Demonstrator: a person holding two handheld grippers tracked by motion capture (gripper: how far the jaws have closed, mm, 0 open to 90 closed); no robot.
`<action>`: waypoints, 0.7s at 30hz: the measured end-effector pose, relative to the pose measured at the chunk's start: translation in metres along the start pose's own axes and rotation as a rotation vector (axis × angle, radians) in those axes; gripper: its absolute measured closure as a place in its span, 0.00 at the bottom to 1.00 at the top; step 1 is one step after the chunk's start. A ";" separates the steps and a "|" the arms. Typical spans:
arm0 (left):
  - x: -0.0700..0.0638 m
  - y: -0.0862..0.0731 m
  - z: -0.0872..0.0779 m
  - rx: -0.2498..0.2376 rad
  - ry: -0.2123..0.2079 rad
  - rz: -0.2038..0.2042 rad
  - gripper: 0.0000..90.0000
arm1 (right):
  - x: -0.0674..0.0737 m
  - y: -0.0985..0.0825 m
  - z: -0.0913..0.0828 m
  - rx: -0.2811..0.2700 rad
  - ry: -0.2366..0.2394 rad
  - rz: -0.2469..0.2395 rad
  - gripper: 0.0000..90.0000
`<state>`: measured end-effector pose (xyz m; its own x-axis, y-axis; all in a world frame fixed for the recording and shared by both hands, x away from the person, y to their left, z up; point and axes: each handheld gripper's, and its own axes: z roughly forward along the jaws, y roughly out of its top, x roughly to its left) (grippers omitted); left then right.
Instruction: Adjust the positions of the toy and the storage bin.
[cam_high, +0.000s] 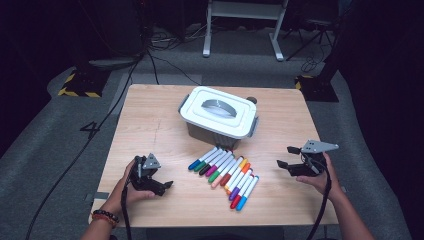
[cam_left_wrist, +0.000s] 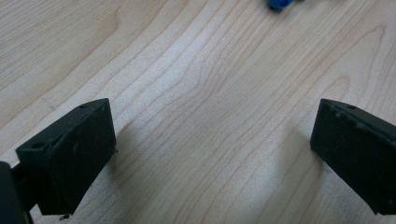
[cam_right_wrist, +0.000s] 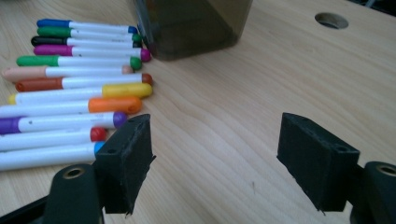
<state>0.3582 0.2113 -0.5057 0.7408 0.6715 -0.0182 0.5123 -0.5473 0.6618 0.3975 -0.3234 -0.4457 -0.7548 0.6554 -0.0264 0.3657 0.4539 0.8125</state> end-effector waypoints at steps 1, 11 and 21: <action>0.000 0.000 0.000 -0.001 0.000 0.000 0.01 | 0.000 0.004 0.000 -0.004 0.002 -0.006 0.29; 0.000 0.000 0.000 -0.001 0.000 0.000 0.00 | 0.003 0.060 0.004 -0.042 0.006 -0.070 0.32; 0.000 0.000 0.000 0.000 0.001 -0.001 0.01 | 0.009 0.109 0.016 -0.052 0.029 -0.126 0.33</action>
<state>0.3581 0.2113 -0.5057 0.7401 0.6723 -0.0182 0.5128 -0.5466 0.6620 0.4391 -0.2584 -0.3671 -0.8088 0.5769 -0.1136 0.2387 0.4988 0.8332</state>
